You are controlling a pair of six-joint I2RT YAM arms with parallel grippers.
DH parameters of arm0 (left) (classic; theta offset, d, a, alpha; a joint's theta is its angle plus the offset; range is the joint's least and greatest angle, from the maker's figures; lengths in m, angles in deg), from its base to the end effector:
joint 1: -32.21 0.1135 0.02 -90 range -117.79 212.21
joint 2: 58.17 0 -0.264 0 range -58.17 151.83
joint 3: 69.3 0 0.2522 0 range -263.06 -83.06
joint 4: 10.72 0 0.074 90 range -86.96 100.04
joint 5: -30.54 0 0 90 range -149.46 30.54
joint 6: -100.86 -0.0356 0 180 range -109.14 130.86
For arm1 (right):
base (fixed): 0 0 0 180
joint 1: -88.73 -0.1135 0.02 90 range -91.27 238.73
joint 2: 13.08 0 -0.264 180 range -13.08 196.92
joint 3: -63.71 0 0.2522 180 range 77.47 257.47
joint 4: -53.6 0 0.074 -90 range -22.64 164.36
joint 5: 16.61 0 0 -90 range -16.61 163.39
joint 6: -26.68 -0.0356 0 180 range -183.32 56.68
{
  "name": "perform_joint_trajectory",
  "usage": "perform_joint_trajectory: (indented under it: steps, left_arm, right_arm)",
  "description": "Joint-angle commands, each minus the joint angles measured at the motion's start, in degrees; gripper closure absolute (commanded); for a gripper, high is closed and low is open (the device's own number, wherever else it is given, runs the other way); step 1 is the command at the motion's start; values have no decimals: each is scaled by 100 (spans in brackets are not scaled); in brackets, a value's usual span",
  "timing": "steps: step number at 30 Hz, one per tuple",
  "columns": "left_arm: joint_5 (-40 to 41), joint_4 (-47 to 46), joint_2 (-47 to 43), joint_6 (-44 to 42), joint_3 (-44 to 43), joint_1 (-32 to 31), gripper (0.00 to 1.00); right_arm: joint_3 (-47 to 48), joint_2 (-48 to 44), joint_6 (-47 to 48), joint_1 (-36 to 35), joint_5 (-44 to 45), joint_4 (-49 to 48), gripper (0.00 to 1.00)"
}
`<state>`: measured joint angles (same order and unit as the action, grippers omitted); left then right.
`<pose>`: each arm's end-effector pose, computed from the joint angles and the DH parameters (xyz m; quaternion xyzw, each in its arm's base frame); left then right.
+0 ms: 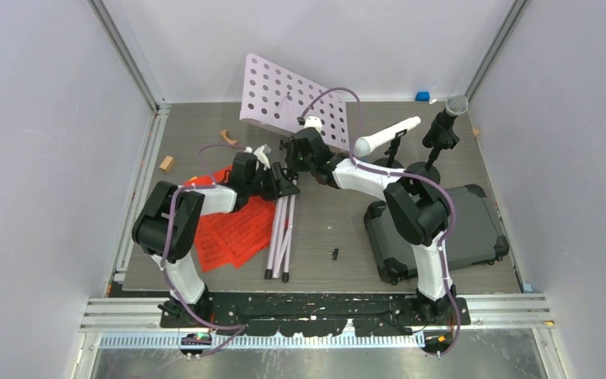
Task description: Pack up the instrument practice props
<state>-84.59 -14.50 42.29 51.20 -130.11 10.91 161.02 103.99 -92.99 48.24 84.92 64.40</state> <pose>0.3189 -0.1406 0.1499 -0.0461 0.8736 -0.3939 0.2821 0.3630 0.3006 0.2080 -0.0319 0.8649 0.2121 0.4538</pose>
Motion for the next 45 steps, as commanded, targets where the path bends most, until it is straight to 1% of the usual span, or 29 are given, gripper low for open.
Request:
perform_joint_trajectory:
  steps: [1,2,3,4,5,7,12,13,17,20,22,26,28,34,36,45]
  left_arm:
    - [-121,-625,145,234,-135,296,100]
    - [-158,-714,198,292,-122,330,100]
    - [-174,-766,237,325,-121,355,100]
    - [-177,-790,271,345,-127,382,100]
    - [-179,-805,310,363,-141,401,100]
    - [-176,-824,368,385,-180,422,100]
    - [-215,-756,475,396,-342,425,100]
    - [-243,-737,493,396,-381,425,99]
    - [-422,-750,517,430,-504,416,80]
    - [-479,-887,420,425,-498,392,63]
    - [-456,-814,318,395,-526,389,55]
    - [-301,-231,145,196,-688,382,40]
    - [-179,68,45,74,-769,374,23]
    - [209,757,-219,-227,-891,330,2]
    - [381,980,-338,-342,-910,320,0]
    - [930,2025,-977,-854,-1164,284,0]
  right_arm:
    - [539,-279,302,263,-29,-782,86]
    - [522,-356,334,261,-117,-749,83]
    - [500,-402,382,266,-243,-727,76]
    - [427,-527,418,262,-294,-705,72]
    - [382,-602,477,261,-347,-701,66]
    - [231,-831,563,261,-400,-686,61]
    - [-225,-1616,621,249,-546,-669,58]
    - [-282,-1714,621,242,-555,-677,58]
    - [-522,-2333,722,182,-547,-673,59]
    - [-613,-2611,802,158,-530,-628,60]
    - [-673,-2790,818,151,-510,-620,61]
    - [-819,-3081,801,138,-470,-643,61]
    - [-891,-3228,806,138,-444,-652,61]
    - [-1104,-3461,789,130,-367,-700,61]
    - [-1176,-3530,788,135,-358,-705,61]
    - [-1249,-3787,932,132,-89,-527,62]
